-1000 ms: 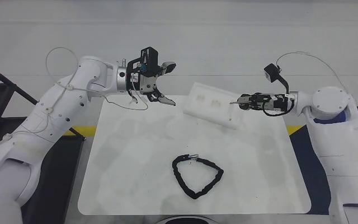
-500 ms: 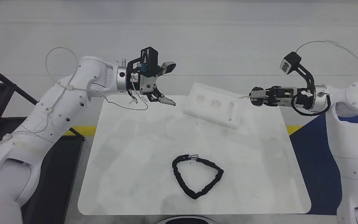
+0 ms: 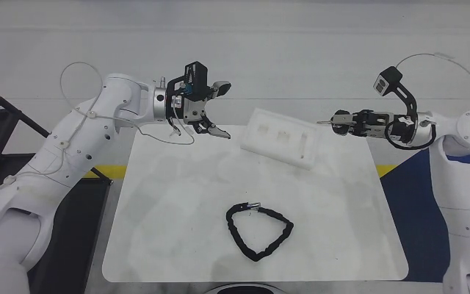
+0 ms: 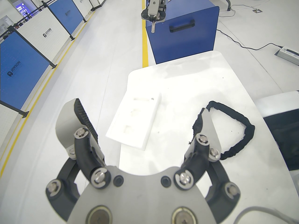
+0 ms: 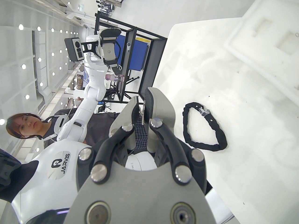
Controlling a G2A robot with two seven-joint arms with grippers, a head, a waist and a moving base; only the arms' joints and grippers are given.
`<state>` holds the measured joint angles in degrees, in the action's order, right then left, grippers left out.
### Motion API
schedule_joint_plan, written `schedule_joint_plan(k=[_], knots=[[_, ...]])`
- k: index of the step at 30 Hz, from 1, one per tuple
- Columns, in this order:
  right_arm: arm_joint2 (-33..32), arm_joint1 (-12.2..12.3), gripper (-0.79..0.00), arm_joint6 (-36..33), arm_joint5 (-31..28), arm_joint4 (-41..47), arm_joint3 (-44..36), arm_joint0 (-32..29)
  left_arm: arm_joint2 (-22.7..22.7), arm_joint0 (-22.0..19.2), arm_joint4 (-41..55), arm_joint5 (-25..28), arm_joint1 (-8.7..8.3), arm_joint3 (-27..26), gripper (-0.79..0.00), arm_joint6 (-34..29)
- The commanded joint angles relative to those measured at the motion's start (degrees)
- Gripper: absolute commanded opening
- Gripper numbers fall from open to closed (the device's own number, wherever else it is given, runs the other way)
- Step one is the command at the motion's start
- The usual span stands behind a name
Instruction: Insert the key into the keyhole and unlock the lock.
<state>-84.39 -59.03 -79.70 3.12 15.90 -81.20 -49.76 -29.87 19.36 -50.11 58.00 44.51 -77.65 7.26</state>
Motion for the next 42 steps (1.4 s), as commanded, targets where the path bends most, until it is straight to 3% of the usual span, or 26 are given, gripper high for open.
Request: schedule_joint_plan(k=[1,10,20,23,31,37,42], knots=[[0.00,0.00,-0.785,0.00,0.00,0.00,0.00,0.00,0.00,0.00,0.00,0.00,0.00,0.00,0.000,0.00],[0.00,0.00,-0.785,0.00,0.00,0.00,0.00,0.00,0.00,0.00,0.00,0.00,0.00,0.00,0.000,0.00],[0.00,0.00,-0.785,0.00,0.00,0.00,0.00,0.00,2.45,8.88,0.43,-5.55,1.57,-2.98,0.000,-1.65],[0.00,0.00,-0.785,0.00,0.00,0.00,0.00,0.00,2.63,11.90,-0.04,-8.37,1.97,-3.07,0.000,-0.03],[0.00,0.00,-0.785,0.00,0.00,0.00,0.00,0.00,3.91,19.97,-6.32,-8.97,3.09,-1.79,0.000,8.91],[0.00,0.00,-0.785,0.00,0.00,0.00,0.00,0.00,5.10,23.72,-14.96,-11.32,4.05,-0.55,0.000,12.19],[0.00,0.00,-0.785,0.00,0.00,0.00,0.00,0.00,6.69,25.71,-18.49,-13.20,5.97,2.34,0.000,15.52]])
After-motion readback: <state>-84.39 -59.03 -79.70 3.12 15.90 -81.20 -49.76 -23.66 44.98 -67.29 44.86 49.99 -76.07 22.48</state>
